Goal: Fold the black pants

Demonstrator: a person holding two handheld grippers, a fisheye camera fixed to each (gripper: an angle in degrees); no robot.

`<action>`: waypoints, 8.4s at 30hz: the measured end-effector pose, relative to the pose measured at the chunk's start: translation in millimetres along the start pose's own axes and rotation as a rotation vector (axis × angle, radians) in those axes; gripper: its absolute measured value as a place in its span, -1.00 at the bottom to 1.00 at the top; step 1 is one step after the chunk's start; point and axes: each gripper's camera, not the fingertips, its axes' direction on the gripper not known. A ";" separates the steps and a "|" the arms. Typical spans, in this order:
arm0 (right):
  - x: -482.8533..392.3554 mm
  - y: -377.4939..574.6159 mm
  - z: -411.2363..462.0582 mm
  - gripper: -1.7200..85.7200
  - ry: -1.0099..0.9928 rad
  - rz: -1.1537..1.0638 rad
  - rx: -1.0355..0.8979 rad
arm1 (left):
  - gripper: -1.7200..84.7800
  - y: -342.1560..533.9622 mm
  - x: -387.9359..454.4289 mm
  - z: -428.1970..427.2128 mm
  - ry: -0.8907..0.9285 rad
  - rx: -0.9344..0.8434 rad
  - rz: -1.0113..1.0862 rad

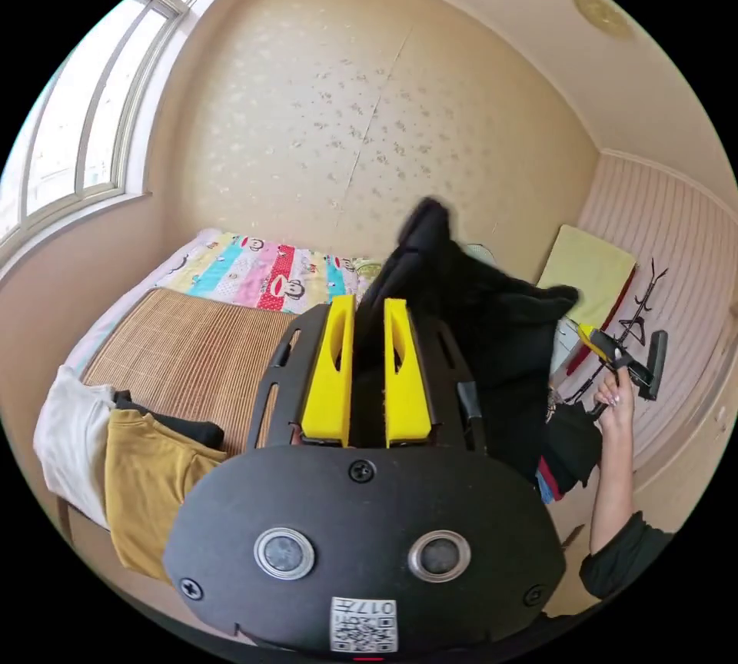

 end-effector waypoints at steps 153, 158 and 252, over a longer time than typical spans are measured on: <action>368.5 82.4 337.8 -0.96 0.037 0.356 -0.523 | -0.98 226.5 -2.5 259.8 -0.214 -0.260 -0.175; 367.3 84.4 330.4 -0.96 0.032 0.352 -0.528 | -0.98 327.6 56.7 74.7 -0.207 -0.264 0.135; 179.5 171.5 56.3 -0.91 -0.849 0.109 -1.043 | -0.68 334.1 154.4 188.3 0.589 -1.064 0.123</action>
